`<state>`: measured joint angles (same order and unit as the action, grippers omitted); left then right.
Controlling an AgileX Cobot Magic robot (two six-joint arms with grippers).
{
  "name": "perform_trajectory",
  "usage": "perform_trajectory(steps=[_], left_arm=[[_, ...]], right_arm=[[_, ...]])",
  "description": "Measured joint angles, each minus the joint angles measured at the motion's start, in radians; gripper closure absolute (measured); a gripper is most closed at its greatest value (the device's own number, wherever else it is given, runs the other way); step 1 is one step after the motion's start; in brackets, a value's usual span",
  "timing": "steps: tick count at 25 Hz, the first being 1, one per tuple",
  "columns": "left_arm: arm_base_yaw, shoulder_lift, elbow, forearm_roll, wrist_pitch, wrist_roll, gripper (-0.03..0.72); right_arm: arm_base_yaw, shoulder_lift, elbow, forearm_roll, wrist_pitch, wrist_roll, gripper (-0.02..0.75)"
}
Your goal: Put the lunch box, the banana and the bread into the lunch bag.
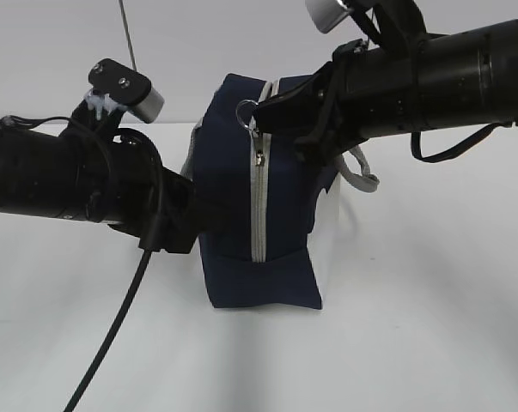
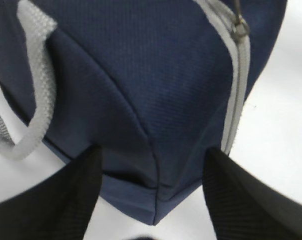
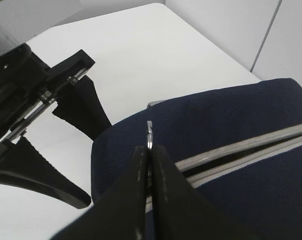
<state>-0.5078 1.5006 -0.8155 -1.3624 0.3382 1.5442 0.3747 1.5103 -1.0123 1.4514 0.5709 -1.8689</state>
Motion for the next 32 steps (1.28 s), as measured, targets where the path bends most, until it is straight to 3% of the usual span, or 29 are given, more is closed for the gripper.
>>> perform_trajectory(steps=[6,9,14,16,23,32], left_arm=[[0.0,0.042,0.0,-0.172,0.006,0.128,0.303],[0.0,0.05,0.0,-0.201,0.006,0.135,0.396],[0.0,0.052,0.0,-0.235,0.003,0.137,0.629],[0.0,0.052,0.0,-0.238,0.002,0.137,0.675],[0.0,0.065,0.0,-0.245,0.061,0.137,0.683],[0.0,0.07,0.0,-0.25,0.093,0.137,0.683]], right_arm=[[0.0,0.0,0.0,-0.002,0.0,0.0,0.754],[0.0,0.0,0.0,-0.002,0.002,0.0,0.754],[-0.001,0.0,0.0,-0.002,0.002,-0.002,0.754],[-0.001,0.0,0.0,0.0,0.002,-0.002,0.754],[-0.001,0.001,-0.006,0.073,-0.015,-0.002,0.754],[-0.001,0.002,-0.057,0.082,-0.033,-0.002,0.754]])
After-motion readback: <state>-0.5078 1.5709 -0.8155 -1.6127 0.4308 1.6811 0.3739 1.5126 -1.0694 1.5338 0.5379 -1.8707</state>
